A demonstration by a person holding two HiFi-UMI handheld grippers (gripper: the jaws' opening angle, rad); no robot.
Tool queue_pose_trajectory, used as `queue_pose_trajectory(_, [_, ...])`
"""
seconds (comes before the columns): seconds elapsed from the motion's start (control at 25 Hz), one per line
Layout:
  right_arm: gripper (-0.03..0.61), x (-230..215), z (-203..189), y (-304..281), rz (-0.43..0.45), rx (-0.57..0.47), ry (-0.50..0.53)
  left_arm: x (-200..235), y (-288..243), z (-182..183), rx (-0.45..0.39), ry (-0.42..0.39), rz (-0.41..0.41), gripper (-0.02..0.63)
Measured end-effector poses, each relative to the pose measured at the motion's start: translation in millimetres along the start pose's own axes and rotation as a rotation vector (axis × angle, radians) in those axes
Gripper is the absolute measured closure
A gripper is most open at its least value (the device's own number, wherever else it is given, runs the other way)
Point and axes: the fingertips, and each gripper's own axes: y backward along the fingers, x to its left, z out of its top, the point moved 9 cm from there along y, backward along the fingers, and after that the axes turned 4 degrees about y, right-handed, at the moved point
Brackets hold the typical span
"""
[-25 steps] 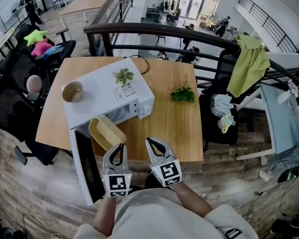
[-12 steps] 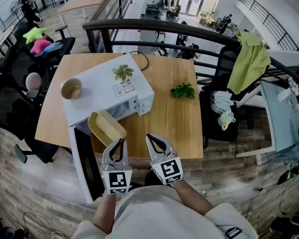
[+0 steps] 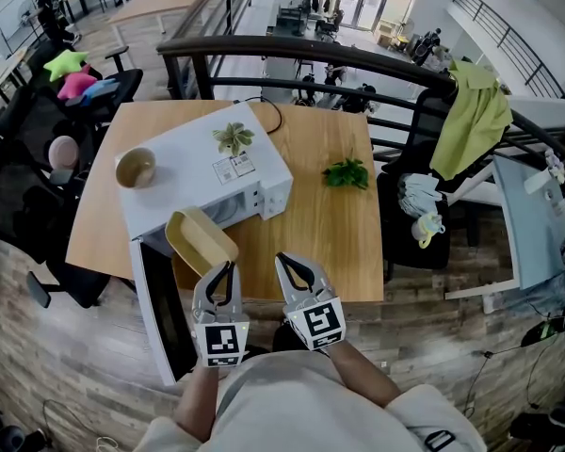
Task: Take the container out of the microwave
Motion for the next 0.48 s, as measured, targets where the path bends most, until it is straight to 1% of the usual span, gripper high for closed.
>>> queue_pose_trajectory(0.2, [0.568,-5.1,5.6,2.0,-0.032,-0.009,0.013,1.9,-0.2,2.1,-0.008,0.006,0.002,0.594])
queue_pose_trajectory(0.48, [0.568,-8.0,12.3,5.9,-0.052,-0.022,0.025,1.7,0.3,5.9,-0.019,0.006,-0.008,0.594])
